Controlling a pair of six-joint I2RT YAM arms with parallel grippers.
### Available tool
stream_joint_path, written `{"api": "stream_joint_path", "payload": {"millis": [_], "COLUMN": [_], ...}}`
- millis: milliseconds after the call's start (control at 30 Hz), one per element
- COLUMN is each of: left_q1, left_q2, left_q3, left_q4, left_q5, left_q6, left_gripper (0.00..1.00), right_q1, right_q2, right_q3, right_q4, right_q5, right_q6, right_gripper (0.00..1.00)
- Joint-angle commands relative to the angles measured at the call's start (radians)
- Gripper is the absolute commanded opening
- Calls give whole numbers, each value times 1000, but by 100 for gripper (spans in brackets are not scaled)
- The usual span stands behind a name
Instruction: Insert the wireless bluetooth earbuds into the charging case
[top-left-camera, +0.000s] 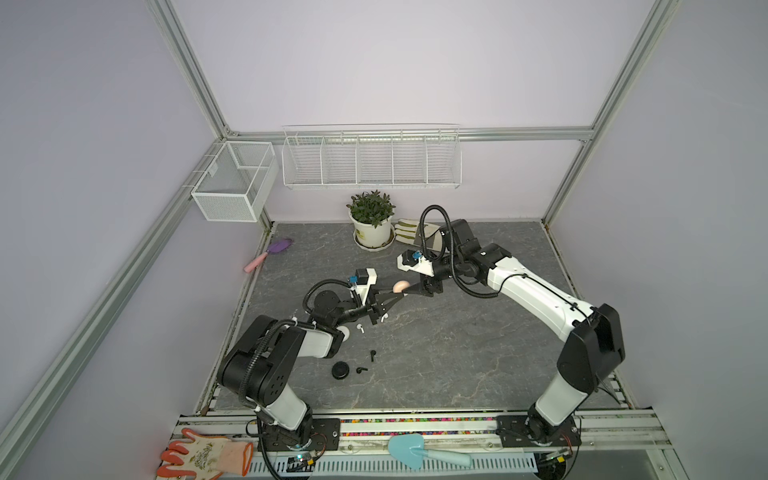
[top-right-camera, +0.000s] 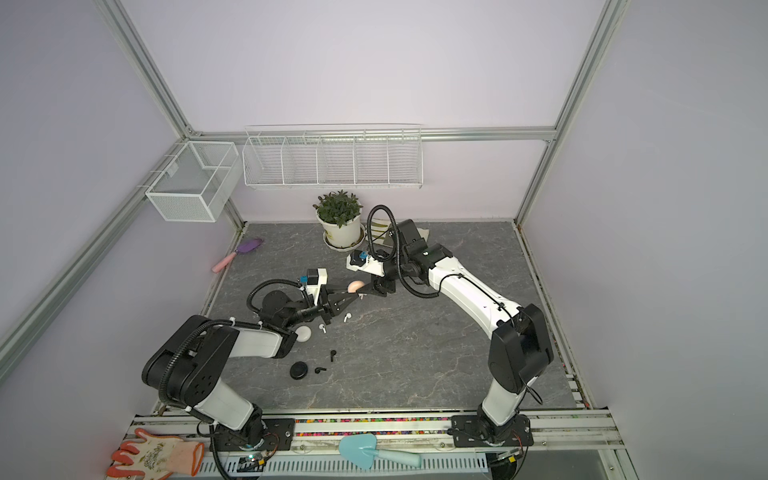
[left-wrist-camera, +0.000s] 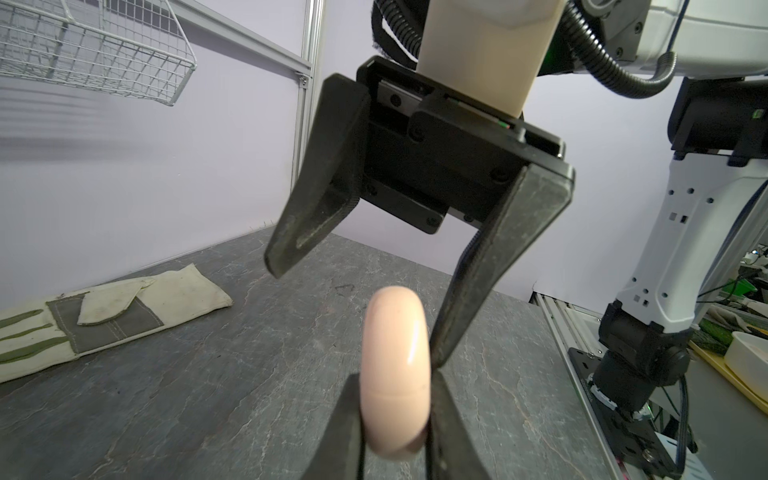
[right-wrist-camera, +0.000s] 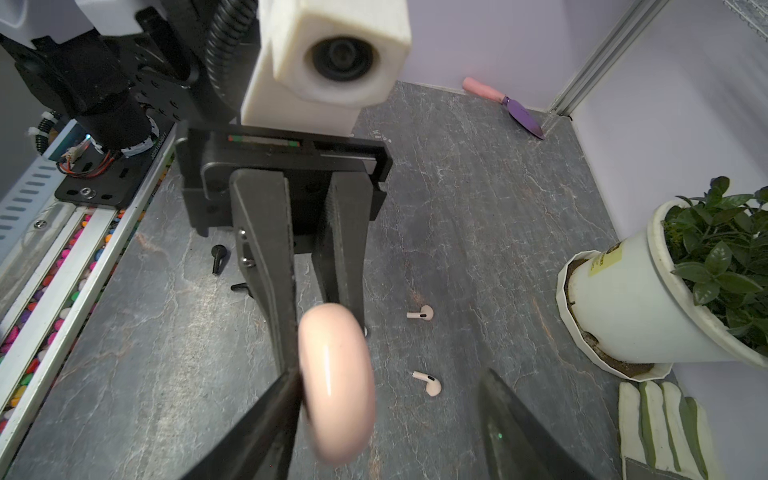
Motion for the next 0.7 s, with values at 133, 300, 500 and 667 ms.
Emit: {"api": "stream_joint_path", "payload": {"millis": [133, 300, 500, 667], "left_q1": [-1, -2, -2, -3], "left_q2": [-4, 1, 1, 2], "left_q3": [-2, -3, -3, -1], "left_q4": [39, 39, 39, 39], "left_q5": [27, 30, 30, 28], "left_q6": [0, -3, -1, 0], "left_gripper": [0, 0, 0, 0], "right_q1": [-4, -5, -5, -5], "right_q2": [-27, -38, -47, -41], "right_q3": [1, 11, 16, 22], "right_q4": [68, 81, 91, 90], "right_q5": [24, 18, 6, 20], "right_q6": [25, 61, 79, 86], "right_gripper": [68, 67, 67, 67]}}
